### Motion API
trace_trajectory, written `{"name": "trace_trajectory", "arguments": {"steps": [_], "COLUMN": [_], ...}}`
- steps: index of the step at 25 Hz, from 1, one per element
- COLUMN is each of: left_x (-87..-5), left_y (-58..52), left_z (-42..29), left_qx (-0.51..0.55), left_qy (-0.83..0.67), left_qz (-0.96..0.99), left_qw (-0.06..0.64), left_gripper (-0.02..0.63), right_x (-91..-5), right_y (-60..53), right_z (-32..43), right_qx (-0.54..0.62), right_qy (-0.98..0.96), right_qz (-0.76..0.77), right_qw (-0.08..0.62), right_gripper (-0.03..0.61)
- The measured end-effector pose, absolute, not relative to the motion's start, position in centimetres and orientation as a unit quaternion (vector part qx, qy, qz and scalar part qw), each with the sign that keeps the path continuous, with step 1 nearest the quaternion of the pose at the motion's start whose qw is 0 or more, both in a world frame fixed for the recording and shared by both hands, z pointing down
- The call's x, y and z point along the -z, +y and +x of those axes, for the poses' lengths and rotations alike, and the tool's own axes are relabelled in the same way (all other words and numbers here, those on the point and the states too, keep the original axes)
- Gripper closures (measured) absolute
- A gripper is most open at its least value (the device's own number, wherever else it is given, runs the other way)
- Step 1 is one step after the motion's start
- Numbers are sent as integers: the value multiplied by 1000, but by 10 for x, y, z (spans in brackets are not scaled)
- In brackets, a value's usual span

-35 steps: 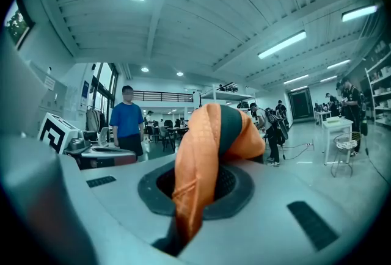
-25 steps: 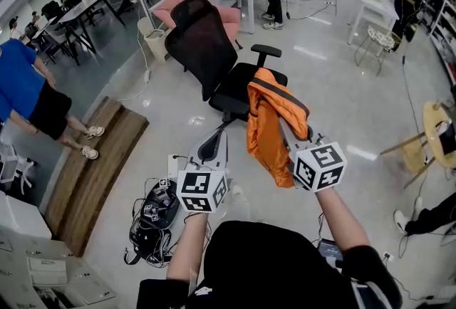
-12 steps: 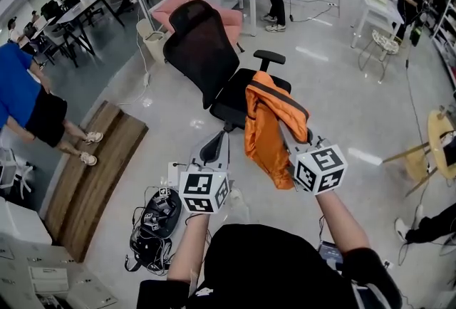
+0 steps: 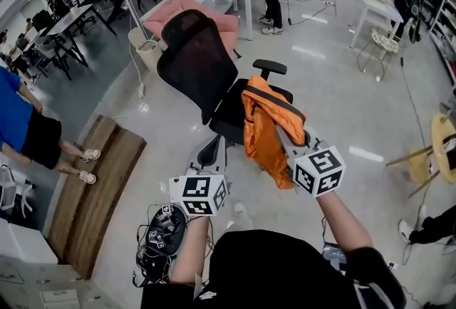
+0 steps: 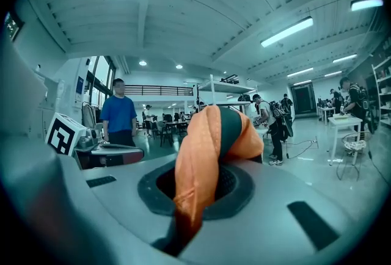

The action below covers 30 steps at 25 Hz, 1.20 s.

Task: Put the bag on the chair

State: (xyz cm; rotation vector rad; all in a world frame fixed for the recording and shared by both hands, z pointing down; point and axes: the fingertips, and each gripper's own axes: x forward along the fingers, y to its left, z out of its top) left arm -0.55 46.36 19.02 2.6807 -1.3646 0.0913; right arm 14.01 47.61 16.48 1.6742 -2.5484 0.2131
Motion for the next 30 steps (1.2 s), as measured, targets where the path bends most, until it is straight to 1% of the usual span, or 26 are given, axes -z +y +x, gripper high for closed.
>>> {"name": "trace_trajectory", "arguments": {"steps": [13, 17, 28, 30], "left_x": [-189, -195, -208, -210], "left_y": [358, 328, 285, 282], "left_z": [-43, -50, -65, -63], "left_qx": [-17, -22, -42, -54], "left_qy": [-447, -447, -442, -443], "left_qz": [889, 889, 890, 890], "left_qw": [94, 93, 101, 92], "left_gripper": [603, 603, 603, 603], "right_x": [-167, -169, -180, -183], "right_y": [374, 345, 295, 289], "right_z": [116, 108, 91, 91], "right_qx": [-80, -80, -97, -101], "right_qy": [-822, -822, -817, -816], "right_qz": [560, 560, 564, 563], "right_qw": [66, 68, 74, 78], "right_gripper": [560, 560, 560, 560]}}
